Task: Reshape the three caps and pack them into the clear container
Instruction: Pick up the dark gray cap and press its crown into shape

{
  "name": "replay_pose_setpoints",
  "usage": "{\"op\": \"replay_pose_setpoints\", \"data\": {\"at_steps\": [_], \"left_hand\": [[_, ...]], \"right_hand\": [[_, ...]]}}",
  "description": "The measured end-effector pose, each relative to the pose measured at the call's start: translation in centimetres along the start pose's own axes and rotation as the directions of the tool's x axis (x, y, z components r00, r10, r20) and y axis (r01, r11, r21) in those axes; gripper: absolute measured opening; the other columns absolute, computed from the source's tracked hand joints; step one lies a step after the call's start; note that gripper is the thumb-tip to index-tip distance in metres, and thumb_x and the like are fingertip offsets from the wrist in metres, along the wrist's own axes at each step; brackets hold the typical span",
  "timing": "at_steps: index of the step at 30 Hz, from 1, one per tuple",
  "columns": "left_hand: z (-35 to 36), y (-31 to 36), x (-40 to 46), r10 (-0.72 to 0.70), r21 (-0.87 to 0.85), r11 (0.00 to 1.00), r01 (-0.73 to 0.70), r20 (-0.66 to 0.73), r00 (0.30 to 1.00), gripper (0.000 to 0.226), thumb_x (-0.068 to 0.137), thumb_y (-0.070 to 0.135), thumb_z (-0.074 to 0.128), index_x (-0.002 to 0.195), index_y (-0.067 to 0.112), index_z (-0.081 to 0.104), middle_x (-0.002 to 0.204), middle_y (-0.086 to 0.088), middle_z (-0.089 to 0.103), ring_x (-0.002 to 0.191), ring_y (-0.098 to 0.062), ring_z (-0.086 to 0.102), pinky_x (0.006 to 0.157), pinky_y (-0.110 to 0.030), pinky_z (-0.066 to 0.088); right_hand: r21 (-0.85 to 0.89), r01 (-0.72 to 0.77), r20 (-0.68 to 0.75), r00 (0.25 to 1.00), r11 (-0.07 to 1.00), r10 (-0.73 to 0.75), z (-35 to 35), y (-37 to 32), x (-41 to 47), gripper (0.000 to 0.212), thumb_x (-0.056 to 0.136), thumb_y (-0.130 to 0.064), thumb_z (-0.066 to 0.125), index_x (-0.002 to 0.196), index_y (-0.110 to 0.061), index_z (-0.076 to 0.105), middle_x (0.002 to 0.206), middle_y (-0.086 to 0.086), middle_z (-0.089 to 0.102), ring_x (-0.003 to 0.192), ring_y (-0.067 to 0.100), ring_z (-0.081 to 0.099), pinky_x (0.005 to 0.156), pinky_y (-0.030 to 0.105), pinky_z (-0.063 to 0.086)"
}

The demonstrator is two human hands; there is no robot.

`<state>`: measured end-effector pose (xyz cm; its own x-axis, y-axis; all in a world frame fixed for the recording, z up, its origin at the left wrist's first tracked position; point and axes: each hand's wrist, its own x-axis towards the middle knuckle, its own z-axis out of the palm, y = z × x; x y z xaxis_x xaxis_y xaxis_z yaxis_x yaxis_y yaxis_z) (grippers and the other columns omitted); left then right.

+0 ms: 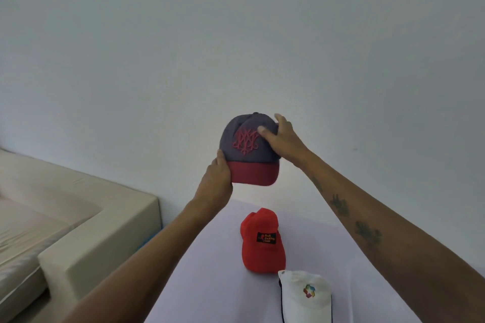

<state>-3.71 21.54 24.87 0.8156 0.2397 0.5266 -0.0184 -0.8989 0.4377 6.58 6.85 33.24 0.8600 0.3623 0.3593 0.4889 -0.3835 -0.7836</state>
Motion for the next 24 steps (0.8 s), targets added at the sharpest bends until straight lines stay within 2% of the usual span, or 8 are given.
{"op": "replay_pose_setpoints", "data": {"at_steps": [3,6,10,13,15,19,22,24], "left_hand": [[-1.1,0.2,1.5,-0.157,0.111,0.982,0.156,0.006,0.988,0.065,0.086,-0.009,0.039,0.144,-0.011,0.009,0.133,-0.029,0.043,0.118,-0.04,0.048,0.094,-0.041,0.041],[-1.5,0.8,2.4,-0.218,0.178,0.962,0.209,0.032,0.975,0.072,0.088,-0.007,0.046,0.144,-0.013,0.002,0.146,-0.031,0.028,0.133,-0.041,0.035,0.109,-0.04,0.034],[-0.8,1.7,2.2,-0.276,-0.004,0.961,0.276,0.017,0.961,0.064,0.09,0.003,0.049,0.143,-0.007,0.015,0.139,-0.029,0.042,0.122,-0.041,0.05,0.099,-0.042,0.045],[-0.9,3.1,1.6,-0.335,-0.199,0.92,0.337,0.043,0.941,0.044,0.095,0.014,0.041,0.136,0.001,0.029,0.119,-0.019,0.059,0.091,-0.03,0.058,0.076,-0.034,0.045],[-0.9,4.0,0.8,-0.334,-0.255,0.905,0.342,0.073,0.94,0.038,0.095,0.011,0.035,0.133,0.004,0.032,0.114,-0.018,0.062,0.086,-0.028,0.057,0.074,-0.034,0.044],[-1.0,3.3,0.2,-0.27,-0.174,0.946,0.275,0.054,0.961,0.054,0.087,-0.003,0.038,0.139,-0.004,0.023,0.12,-0.024,0.058,0.102,-0.04,0.06,0.084,-0.044,0.05],[-1.7,2.2,0.6,-0.216,-0.122,0.968,0.221,0.053,0.975,0.05,0.089,-0.002,0.04,0.137,-0.002,0.026,0.119,-0.023,0.057,0.099,-0.038,0.06,0.077,-0.039,0.047],[-1.7,2.2,0.9,-0.166,-0.037,0.985,0.169,0.075,0.983,0.051,0.094,0.006,0.042,0.14,-0.002,0.022,0.128,-0.026,0.05,0.111,-0.04,0.055,0.089,-0.045,0.049]], "right_hand": [[-0.217,0.217,0.229,0.959,0.952,-0.166,1.6,-1.2,-1.9,0.104,0.076,-0.038,0.066,0.15,-0.029,-0.007,0.158,0.005,0.008,0.144,0.029,0.019,0.112,0.045,0.027],[-0.605,0.415,0.485,0.869,0.68,-0.099,4.6,-1.0,-3.7,0.103,0.08,-0.032,0.063,0.15,-0.019,-0.011,0.159,0.006,-0.019,0.148,0.026,-0.01,0.119,0.042,0.013],[-0.491,0.402,0.236,0.915,0.773,-0.326,7.5,0.0,-4.5,0.072,0.089,0.003,0.044,0.151,-0.008,0.009,0.161,0.013,0.0,0.149,0.028,0.0,0.12,0.046,0.011],[-0.186,0.332,0.096,0.943,0.925,-0.319,7.8,0.7,-5.5,0.068,0.088,0.012,0.037,0.15,-0.005,0.016,0.16,0.012,0.013,0.148,0.025,0.01,0.121,0.042,0.017],[-0.099,0.316,0.068,0.948,0.944,-0.31,7.3,1.2,-6.5,0.065,0.09,0.011,0.035,0.15,-0.006,0.017,0.16,0.01,0.015,0.148,0.022,0.013,0.121,0.038,0.018],[-0.199,0.379,0.128,0.924,0.904,-0.359,6.9,2.2,-6.3,0.069,0.089,0.013,0.034,0.15,-0.006,0.009,0.161,0.011,0.003,0.149,0.022,0.0,0.122,0.041,0.009],[-0.295,0.323,0.056,0.945,0.899,-0.321,6.0,3.0,-5.6,0.071,0.091,0.01,0.037,0.151,-0.007,0.004,0.16,0.013,-0.002,0.149,0.026,-0.003,0.121,0.041,0.016],[-0.379,0.317,0.025,0.943,0.869,-0.332,5.4,3.5,-5.3,0.071,0.09,0.013,0.037,0.151,-0.006,0.006,0.16,0.014,0.0,0.149,0.028,-0.001,0.119,0.037,0.022]]}}
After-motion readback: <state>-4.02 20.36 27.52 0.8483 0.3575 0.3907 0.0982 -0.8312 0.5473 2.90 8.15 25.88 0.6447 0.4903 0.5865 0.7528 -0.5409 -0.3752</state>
